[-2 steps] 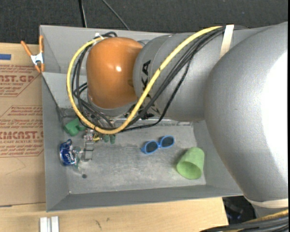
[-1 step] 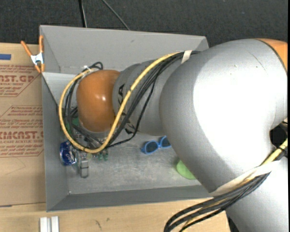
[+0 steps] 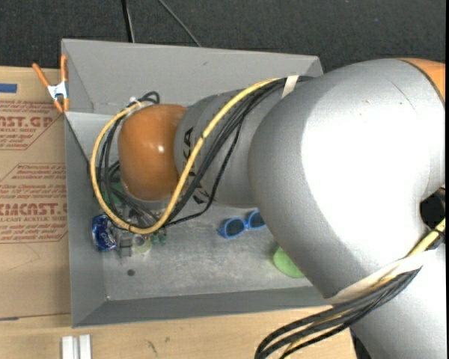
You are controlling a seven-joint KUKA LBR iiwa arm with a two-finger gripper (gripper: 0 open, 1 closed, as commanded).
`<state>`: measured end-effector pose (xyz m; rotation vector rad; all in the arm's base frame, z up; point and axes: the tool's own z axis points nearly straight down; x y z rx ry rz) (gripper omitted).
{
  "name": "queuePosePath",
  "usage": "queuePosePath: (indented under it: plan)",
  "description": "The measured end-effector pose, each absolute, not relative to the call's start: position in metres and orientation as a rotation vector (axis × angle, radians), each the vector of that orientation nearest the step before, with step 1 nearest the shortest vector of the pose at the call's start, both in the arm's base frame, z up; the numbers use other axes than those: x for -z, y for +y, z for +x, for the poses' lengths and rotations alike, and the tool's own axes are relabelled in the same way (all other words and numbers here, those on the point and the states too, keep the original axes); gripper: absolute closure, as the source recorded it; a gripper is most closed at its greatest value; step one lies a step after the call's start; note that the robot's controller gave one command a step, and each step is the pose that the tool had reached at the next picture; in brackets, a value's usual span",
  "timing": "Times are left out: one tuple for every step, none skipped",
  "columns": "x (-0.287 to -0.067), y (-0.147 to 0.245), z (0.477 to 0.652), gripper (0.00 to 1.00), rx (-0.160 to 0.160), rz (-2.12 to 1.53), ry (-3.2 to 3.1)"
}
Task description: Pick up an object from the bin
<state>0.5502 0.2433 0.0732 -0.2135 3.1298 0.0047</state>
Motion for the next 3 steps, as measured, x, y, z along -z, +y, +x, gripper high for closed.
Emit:
queuePosePath:
  plan:
    - [-0.201, 0.217, 0.544, 1.00, -0.004, -0.249, 3.122]
    - [-0.135, 0.208, 0.523, 1.00, 0.001, -0.483, 3.108]
    - [-0.209, 0.224, 0.520, 1.00, -0.004, -0.520, 3.088]
